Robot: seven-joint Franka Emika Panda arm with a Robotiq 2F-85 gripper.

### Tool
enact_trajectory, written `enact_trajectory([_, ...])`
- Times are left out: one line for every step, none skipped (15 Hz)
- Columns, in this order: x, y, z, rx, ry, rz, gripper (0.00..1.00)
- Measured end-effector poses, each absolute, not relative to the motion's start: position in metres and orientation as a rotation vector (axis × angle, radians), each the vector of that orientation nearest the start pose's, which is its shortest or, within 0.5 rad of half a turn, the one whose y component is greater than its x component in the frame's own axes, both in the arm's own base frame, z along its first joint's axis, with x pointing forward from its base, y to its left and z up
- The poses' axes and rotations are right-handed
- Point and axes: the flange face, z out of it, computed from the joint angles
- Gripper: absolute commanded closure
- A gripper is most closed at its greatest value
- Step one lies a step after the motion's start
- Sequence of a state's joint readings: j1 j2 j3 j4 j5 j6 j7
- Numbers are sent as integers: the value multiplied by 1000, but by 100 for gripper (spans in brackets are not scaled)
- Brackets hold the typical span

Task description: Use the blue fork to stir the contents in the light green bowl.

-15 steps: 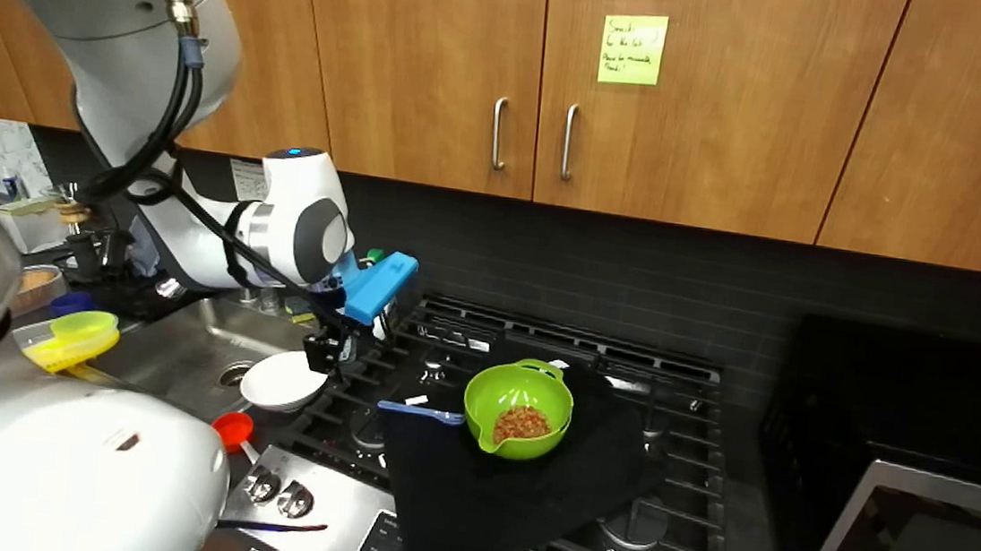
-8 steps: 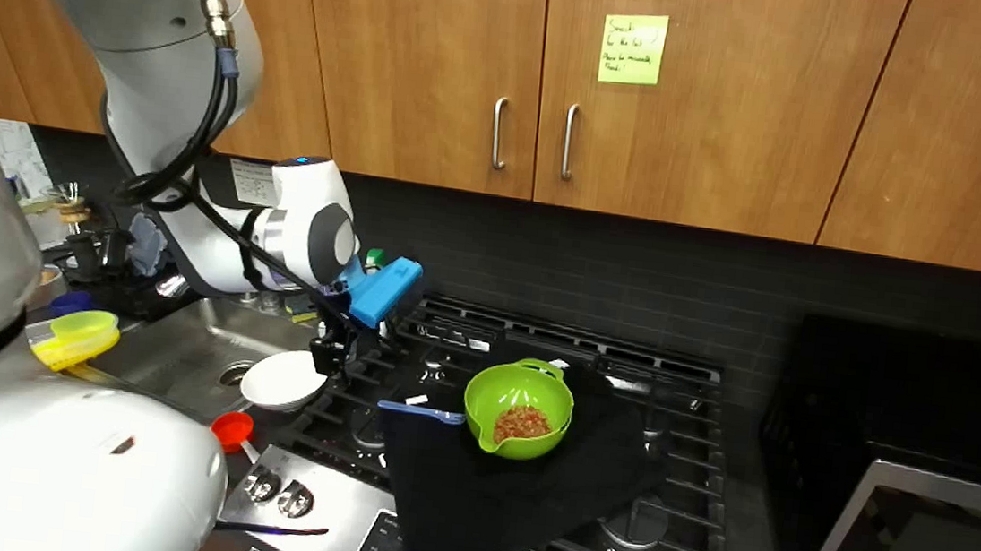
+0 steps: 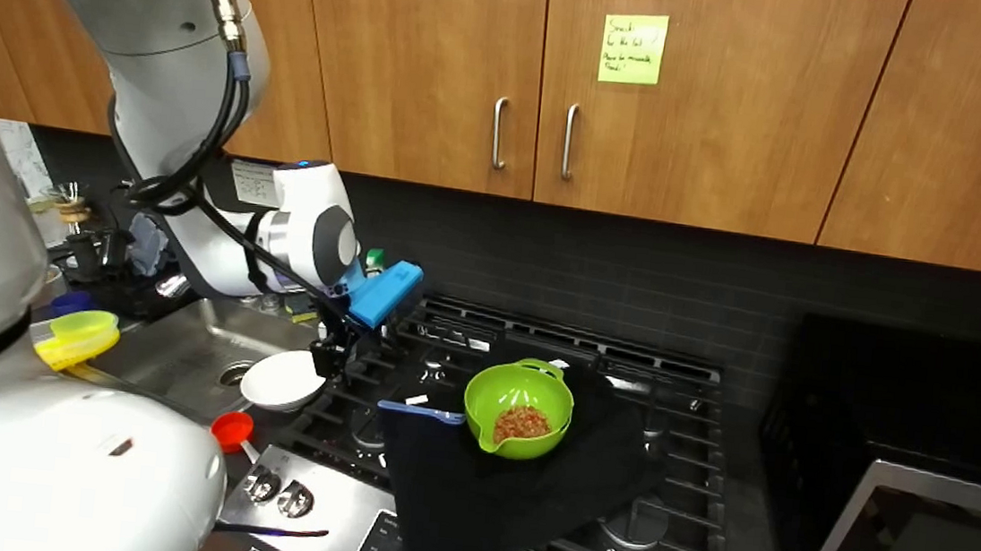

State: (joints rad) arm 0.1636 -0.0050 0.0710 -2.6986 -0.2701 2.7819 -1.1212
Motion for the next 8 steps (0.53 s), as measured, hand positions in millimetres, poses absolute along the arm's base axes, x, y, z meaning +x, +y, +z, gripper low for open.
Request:
enact_trajectory([403, 109, 239, 2099, 2160, 49, 0])
enact_trajectory([401, 110, 238, 2109, 2160, 39, 0])
enact_trajectory([400, 111, 237, 2111, 2167, 16, 0])
enact_trajectory([398, 112, 235, 2111, 2176, -17, 0])
enact_trajectory([396, 112, 234, 2110, 2184, -51, 0])
enact_trajectory([395, 110, 236, 2108, 2201, -97, 0])
enact_trajectory([397, 107, 244, 2099, 2222, -143, 0])
enact_trajectory([400, 104, 256, 2084, 2240, -181, 0])
